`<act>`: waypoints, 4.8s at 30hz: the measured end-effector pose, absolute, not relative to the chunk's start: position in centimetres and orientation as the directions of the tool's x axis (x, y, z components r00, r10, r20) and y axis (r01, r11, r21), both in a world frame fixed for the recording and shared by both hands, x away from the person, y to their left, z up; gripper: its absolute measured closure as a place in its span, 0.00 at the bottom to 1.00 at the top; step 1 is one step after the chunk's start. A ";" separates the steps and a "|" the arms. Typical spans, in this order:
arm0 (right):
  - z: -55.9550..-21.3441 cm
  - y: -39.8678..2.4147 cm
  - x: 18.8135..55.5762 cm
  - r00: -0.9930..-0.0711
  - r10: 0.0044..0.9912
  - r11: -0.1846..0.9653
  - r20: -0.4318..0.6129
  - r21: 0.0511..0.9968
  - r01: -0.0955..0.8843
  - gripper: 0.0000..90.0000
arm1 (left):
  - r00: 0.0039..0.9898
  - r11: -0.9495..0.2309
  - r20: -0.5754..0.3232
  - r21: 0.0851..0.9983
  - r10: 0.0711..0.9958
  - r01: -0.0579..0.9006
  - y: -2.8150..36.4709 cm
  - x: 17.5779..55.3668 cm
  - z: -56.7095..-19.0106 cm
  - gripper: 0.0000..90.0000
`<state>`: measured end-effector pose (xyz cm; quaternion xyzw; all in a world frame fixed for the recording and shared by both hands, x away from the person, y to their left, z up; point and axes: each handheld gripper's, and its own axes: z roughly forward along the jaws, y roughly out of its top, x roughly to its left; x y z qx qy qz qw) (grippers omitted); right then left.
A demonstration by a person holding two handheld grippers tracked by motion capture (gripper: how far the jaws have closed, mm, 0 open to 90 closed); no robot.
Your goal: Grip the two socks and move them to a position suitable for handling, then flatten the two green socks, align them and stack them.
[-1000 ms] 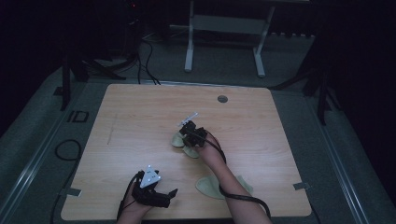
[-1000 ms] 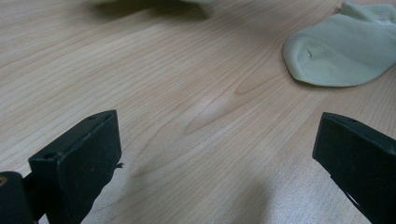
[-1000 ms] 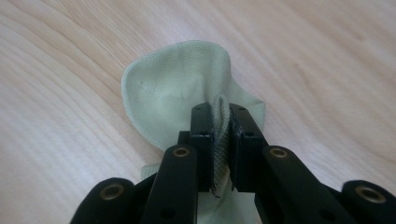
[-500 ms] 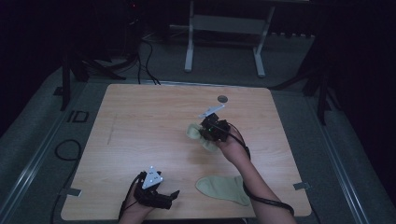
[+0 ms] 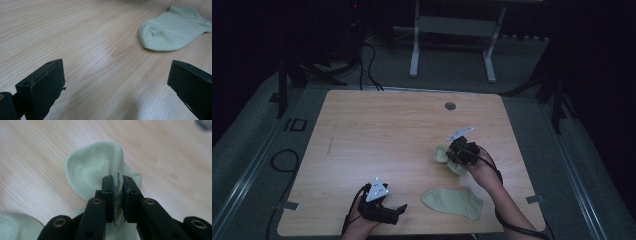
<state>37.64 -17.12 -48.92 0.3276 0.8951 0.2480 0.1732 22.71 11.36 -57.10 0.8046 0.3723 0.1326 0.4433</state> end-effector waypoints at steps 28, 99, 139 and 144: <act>-52.5 -17.3 35.4 -0.748 0.661 0.651 -0.061 0.544 0.530 0.61 | 0.783 -0.469 0.027 0.813 0.621 0.344 4.1 29.4 -52.7 0.69; -54.1 -25.2 39.0 -0.547 0.836 0.490 -0.051 0.517 0.702 0.95 | 0.796 -0.629 0.117 0.685 0.594 0.368 0.0 36.3 -56.2 0.97; -54.7 -27.5 26.3 -0.697 0.717 0.581 0.006 0.549 0.601 0.70 | 0.841 -0.633 -0.025 0.646 0.541 0.427 2.1 27.4 -56.1 0.66; -54.9 -27.7 26.1 -0.692 0.722 0.571 0.009 0.559 0.602 0.90 | 0.844 -0.642 -0.029 0.635 0.536 0.429 1.8 27.2 -55.9 0.83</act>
